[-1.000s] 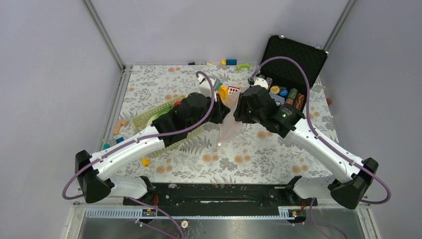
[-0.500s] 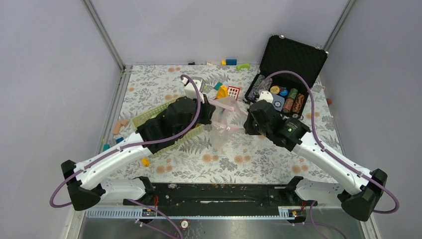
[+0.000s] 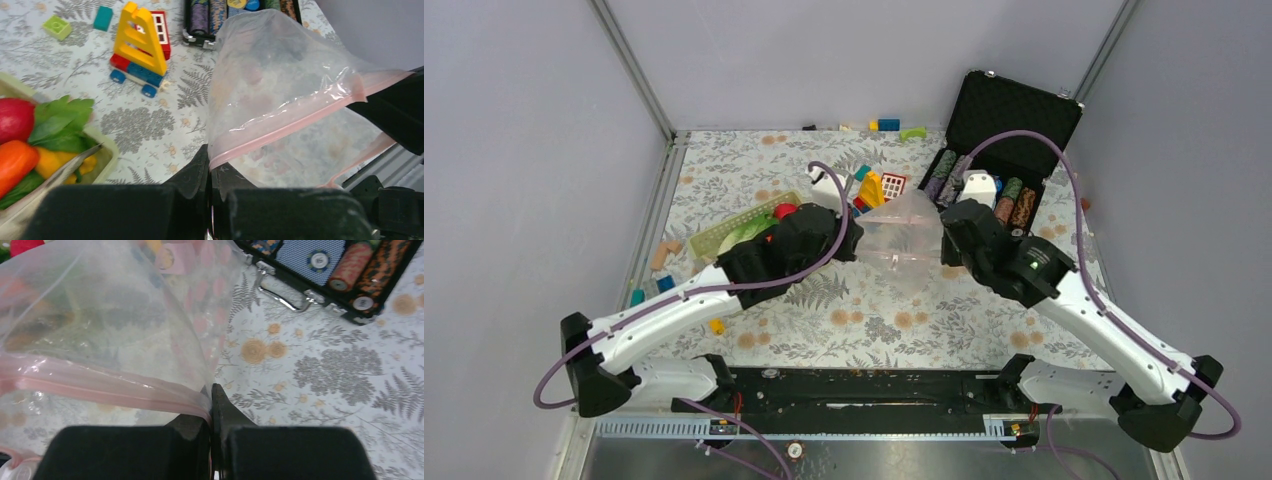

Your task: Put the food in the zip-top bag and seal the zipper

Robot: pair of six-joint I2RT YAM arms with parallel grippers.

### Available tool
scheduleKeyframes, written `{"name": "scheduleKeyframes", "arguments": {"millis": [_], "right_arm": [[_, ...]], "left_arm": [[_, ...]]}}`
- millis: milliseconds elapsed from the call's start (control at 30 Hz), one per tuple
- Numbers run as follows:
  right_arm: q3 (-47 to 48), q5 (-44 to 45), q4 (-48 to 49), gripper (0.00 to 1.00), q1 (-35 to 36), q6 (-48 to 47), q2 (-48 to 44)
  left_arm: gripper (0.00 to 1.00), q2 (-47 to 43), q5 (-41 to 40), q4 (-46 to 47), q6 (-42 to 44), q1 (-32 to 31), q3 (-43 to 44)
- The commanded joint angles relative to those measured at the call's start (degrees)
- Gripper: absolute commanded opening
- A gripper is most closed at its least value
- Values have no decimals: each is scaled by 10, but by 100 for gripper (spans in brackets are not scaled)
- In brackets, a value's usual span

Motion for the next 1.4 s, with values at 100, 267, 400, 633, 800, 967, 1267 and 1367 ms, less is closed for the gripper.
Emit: {"name": "scheduleKeyframes", "arguments": {"millis": [100, 267, 400, 633, 800, 967, 1267, 1367], "right_arm": [[47, 123, -185, 0, -10, -58, -51], [30, 91, -191, 2, -10, -66, -22], [28, 78, -173, 0, -9, -71, 32], [21, 44, -113, 0, -10, -83, 85], [27, 20, -91, 0, -10, -86, 109], [32, 10, -79, 0, -10, -84, 129], [32, -20, -64, 0, -10, -91, 150], [30, -23, -64, 0, -10, -99, 151]], "left_arm": [[0, 80, 34, 40, 12, 17, 32], [0, 123, 155, 83, 6, 17, 28], [13, 126, 209, 115, -1, 17, 6], [88, 77, 245, 117, 2, 17, -20], [99, 22, 259, 116, 12, 18, -44], [99, -37, 161, 63, 11, 34, -62], [99, -82, 185, 20, 92, 283, -97], [99, -52, 249, 22, 160, 344, -92]]}}
